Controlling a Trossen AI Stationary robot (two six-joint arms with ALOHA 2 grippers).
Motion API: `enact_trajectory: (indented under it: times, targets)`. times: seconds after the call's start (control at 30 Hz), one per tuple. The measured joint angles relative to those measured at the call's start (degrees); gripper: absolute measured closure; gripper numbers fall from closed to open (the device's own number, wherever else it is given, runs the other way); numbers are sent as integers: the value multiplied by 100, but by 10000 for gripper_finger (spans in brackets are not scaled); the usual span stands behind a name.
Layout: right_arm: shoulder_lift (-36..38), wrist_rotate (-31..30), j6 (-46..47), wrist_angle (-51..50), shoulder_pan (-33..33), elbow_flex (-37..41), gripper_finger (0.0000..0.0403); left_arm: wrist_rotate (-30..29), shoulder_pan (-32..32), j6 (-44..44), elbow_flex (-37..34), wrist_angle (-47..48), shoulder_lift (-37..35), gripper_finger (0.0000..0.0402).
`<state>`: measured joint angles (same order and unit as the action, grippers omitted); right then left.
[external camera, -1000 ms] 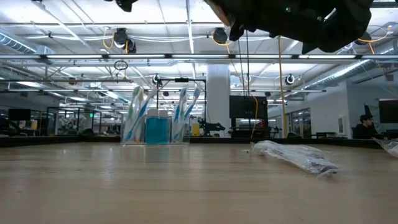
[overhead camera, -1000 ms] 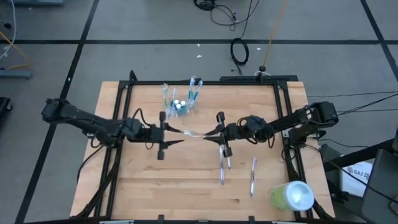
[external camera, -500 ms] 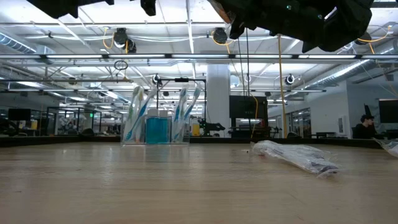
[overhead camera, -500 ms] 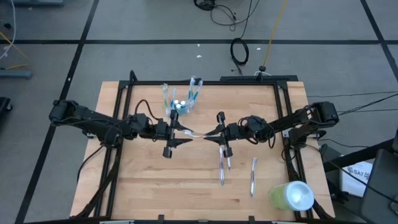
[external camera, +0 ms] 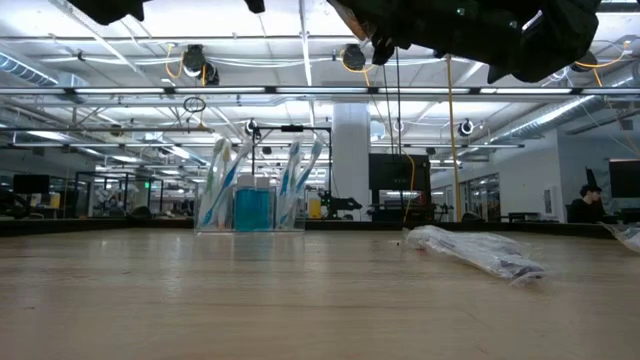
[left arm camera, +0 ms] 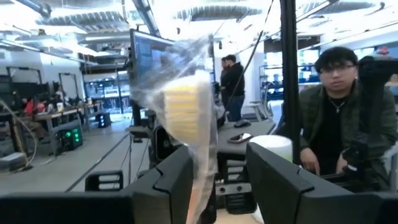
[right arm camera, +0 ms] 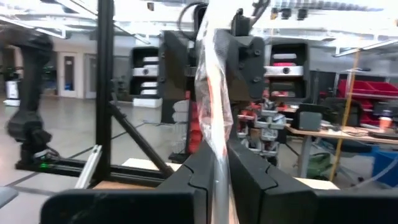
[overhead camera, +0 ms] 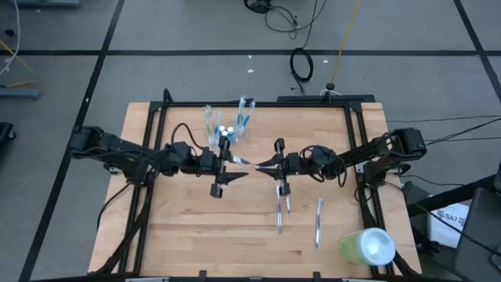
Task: Pick & Place toothbrushing station
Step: Put the orange toothbrush into the transparent organizer
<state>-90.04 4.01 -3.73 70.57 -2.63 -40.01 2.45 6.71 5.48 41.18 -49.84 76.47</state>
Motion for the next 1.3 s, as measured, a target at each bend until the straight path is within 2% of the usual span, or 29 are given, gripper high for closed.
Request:
enact_trajectory:
  times: [0.27,0.73,0.8,1.03,1.2,1.3]
  targets:
    - [0,-100,-129,-68,0,0,376,-343,-1,20,148,-36,268,258]
    - [0,-100,-181,-74,0,0,376,-495,-4,229,148,-20,268,389]
    - [0,-101,-177,-77,0,0,374,-561,1,207,148,-19,268,390]
    - [0,-106,-148,-130,-7,0,350,-700,1,-68,148,145,268,356]
    - [0,-125,134,-409,-4,0,312,-749,1,-29,148,646,138,385]
    - [0,-295,153,-419,3,0,288,-1036,1,-137,148,1239,-127,390]
